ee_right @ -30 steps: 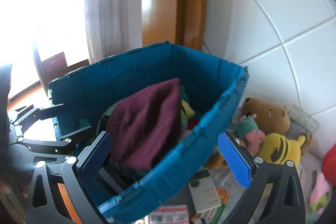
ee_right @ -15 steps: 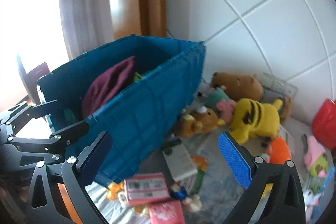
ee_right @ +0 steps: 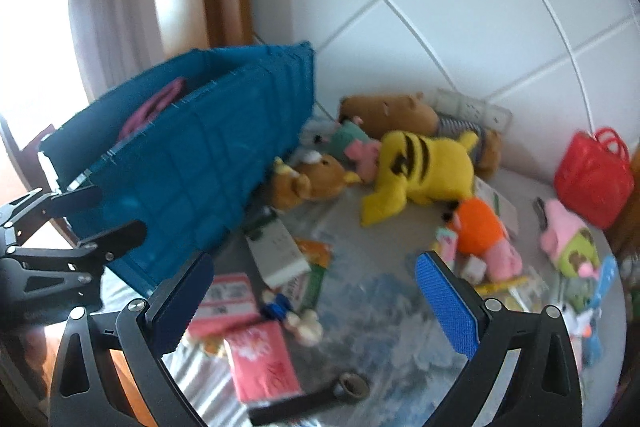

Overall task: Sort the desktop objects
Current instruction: 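Withdraw both tools from the crate back over the table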

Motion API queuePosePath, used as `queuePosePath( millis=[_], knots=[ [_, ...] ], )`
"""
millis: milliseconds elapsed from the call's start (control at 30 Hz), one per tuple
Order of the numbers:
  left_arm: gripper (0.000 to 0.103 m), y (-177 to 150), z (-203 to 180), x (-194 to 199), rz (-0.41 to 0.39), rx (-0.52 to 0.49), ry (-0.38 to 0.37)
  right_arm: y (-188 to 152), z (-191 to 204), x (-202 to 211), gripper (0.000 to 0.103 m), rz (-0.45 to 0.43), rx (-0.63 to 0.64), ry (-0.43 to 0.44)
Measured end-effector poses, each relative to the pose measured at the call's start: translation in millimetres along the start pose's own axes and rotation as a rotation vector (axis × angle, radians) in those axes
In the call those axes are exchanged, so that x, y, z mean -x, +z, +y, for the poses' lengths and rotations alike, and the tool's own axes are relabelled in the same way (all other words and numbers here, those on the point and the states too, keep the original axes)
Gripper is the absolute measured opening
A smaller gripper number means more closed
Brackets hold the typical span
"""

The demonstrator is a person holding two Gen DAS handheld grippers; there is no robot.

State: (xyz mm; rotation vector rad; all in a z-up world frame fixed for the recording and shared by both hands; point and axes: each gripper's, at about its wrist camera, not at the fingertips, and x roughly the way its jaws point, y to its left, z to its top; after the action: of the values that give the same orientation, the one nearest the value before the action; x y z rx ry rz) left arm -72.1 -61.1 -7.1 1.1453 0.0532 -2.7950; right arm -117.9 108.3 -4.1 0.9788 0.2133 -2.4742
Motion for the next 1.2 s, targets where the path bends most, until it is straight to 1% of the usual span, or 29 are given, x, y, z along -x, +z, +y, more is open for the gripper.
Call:
queuePosePath(
  millis=[233, 367, 467, 633, 833, 1067, 1100, 1167, 1200],
  knots=[
    [0.077, -23, -13, -27, 0.089, 0.000, -0.009, -40, -37, -19, 0.102, 0.103, -0.075, -0.028],
    [0.077, -36, -20, -43, 0.132, -0.004, -0.003, -58, -49, -29, 0.102, 0.138, -0.115, -0.009],
    [0.077, -45, -24, -56, 0.163, -0.010, 0.004, -66, -53, -40, 0.103, 0.167, -0.120, -0.002],
    [0.077, -58, -26, -76, 0.213, -0.005, 0.003, -76, -53, -62, 0.103, 0.220, -0.117, 0.021],
    [0.077, -71, -21, -95, 0.267, 0.007, 0.020, -84, -49, -90, 0.103, 0.276, -0.111, 0.039],
    [0.077, -89, -17, -117, 0.314, 0.001, 0.035, -94, -40, -126, 0.102, 0.342, -0.071, 0.079],
    [0.077, -92, -15, -121, 0.323, 0.006, 0.037, -95, -38, -131, 0.102, 0.350, -0.062, 0.083],
    [0.077, -98, -9, -128, 0.340, 0.025, 0.045, -97, -34, -141, 0.097, 0.368, -0.046, 0.101],
    [0.077, -102, -6, -131, 0.347, 0.037, 0.049, -98, -33, -146, 0.091, 0.377, -0.039, 0.108]
  ],
)
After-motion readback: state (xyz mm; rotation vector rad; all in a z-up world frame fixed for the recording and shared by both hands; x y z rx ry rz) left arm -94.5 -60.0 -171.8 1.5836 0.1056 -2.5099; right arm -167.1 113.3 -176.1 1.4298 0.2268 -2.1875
